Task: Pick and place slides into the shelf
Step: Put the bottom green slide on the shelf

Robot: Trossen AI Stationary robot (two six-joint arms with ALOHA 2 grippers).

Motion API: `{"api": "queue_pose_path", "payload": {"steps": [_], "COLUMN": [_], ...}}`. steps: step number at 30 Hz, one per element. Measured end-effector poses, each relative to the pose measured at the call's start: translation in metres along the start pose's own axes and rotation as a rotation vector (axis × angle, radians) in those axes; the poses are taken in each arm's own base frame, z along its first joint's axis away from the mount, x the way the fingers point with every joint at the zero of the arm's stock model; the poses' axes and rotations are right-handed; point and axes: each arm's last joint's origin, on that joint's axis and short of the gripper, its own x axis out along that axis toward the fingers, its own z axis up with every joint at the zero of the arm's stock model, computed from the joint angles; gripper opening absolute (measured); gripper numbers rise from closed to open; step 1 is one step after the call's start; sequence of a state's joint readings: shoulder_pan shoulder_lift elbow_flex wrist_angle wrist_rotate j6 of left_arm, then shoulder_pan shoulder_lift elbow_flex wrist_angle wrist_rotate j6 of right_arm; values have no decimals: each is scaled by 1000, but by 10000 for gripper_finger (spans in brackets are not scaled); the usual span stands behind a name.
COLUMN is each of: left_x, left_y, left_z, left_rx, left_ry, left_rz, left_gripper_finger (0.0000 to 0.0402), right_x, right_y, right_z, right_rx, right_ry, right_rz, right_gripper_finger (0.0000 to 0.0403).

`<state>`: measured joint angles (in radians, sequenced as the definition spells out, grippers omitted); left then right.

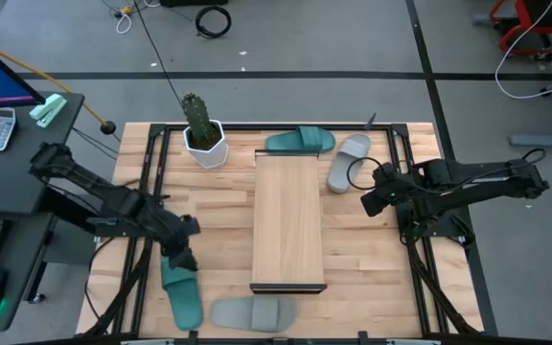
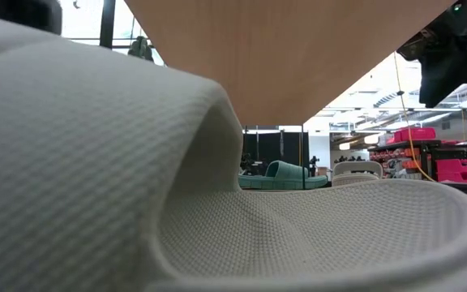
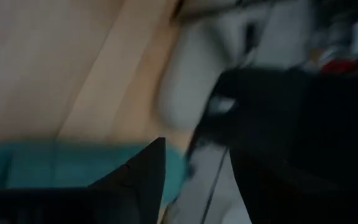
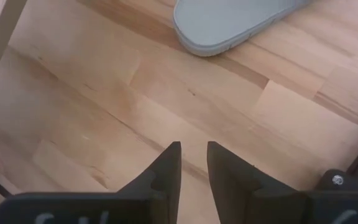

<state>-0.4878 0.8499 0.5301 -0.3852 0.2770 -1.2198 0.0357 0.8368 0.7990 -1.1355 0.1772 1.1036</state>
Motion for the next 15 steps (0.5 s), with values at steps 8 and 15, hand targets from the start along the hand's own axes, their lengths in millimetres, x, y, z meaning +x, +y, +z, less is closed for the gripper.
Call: {"api": "queue_pose_path", "payload": {"steps": [8, 15], "left_x": [16, 10], "left_y": [18, 38], "left_z": [-6, -13], "left_rx": [-10, -119], "left_ry": [149, 220], "left_rz": [207, 427], "left_gripper_finger": [197, 250], "right_x": [0, 0], "right_y": [0, 0], "right_z": [0, 0], "right_rx": [-20, -27], "right_ry": [-6, -3], "right_rz": [-2, -1], "right_gripper_finger": [85, 85]}}
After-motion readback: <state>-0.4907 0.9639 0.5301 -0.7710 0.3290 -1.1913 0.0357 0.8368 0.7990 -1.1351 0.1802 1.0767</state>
